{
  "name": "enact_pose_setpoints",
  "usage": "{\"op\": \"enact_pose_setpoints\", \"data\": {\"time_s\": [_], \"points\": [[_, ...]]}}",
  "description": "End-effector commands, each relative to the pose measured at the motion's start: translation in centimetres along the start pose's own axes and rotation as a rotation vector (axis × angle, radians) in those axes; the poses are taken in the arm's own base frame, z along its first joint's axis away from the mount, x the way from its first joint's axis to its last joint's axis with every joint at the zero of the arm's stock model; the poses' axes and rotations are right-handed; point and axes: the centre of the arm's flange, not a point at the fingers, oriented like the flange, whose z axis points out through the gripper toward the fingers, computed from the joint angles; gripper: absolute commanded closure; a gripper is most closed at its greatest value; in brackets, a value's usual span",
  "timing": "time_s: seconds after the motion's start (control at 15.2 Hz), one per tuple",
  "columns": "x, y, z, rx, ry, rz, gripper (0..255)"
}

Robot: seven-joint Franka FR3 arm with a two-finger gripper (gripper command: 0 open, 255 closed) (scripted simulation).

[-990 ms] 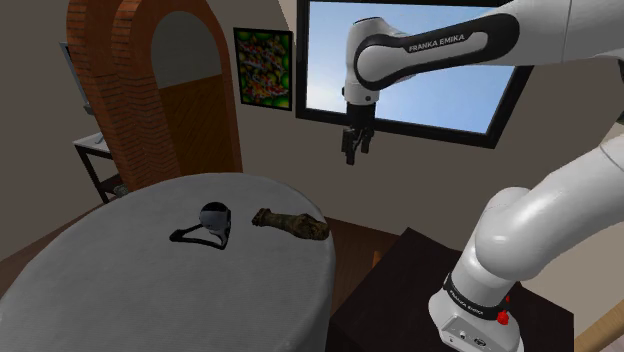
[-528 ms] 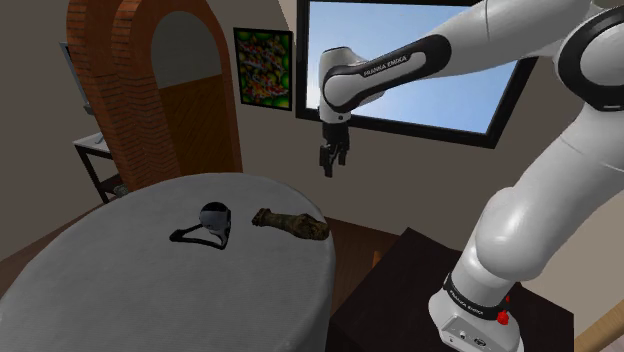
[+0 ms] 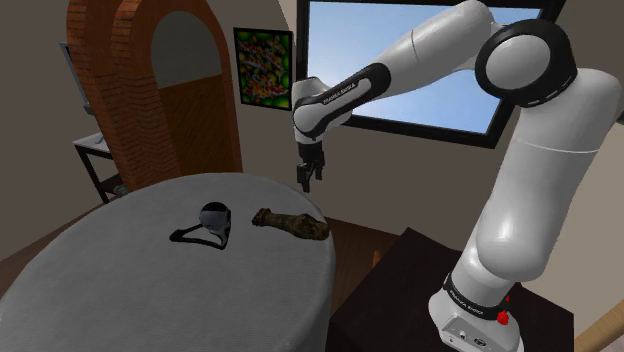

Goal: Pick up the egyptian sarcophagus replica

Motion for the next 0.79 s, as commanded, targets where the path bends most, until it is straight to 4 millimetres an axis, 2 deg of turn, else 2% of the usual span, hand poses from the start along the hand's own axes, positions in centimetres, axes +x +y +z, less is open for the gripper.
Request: {"op": "enact_pose_setpoints", "data": {"time_s": [0.0, 0.73], "points": [[2.1, -0.1, 1.6, 0.003, -0.006, -0.021, 0], [13.5, -2.0, 11.1, 0.016, -0.041, -0.133, 0]]}}
